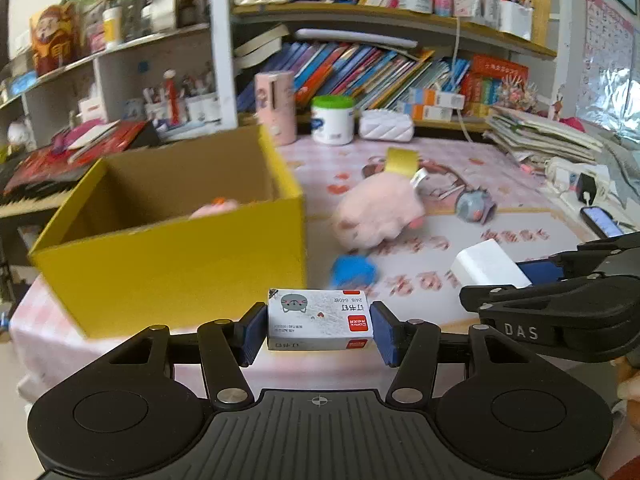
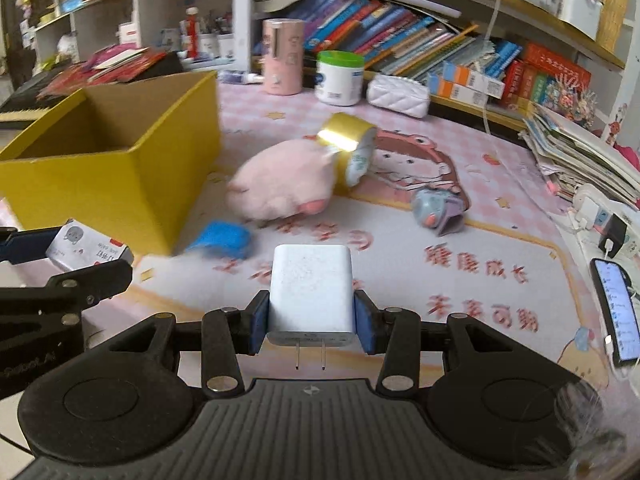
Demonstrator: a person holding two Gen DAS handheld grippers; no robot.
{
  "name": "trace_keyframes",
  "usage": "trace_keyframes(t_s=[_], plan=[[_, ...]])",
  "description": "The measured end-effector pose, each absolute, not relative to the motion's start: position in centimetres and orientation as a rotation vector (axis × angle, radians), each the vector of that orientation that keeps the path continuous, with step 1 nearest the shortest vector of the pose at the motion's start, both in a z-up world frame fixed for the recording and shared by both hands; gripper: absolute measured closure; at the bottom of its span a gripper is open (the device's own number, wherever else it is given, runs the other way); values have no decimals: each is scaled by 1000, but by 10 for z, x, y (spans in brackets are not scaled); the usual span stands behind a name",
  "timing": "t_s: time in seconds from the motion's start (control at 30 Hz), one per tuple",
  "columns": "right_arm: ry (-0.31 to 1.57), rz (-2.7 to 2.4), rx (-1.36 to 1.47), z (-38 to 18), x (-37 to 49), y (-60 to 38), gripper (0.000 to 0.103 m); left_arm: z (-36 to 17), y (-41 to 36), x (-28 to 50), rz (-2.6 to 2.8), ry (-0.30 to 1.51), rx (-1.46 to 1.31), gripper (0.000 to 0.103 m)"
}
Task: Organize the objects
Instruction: 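Carry the medicine box and charger with both tools over the yellow box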
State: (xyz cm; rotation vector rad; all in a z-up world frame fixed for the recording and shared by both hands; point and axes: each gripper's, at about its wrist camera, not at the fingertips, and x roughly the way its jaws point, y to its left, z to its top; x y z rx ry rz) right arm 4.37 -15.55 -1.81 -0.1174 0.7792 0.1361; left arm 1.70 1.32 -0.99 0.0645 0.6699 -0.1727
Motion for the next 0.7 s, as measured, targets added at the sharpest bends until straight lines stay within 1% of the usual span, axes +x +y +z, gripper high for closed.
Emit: trace_keyframes(t_s=[0.47,0.7], plan=[[805,238,-103,-28,-15,-69,62,-13,93,-46,-93,689,89,49],[789,289,-105,-27,-32,-33,62,-10,124,-67,-51,672,92,49]])
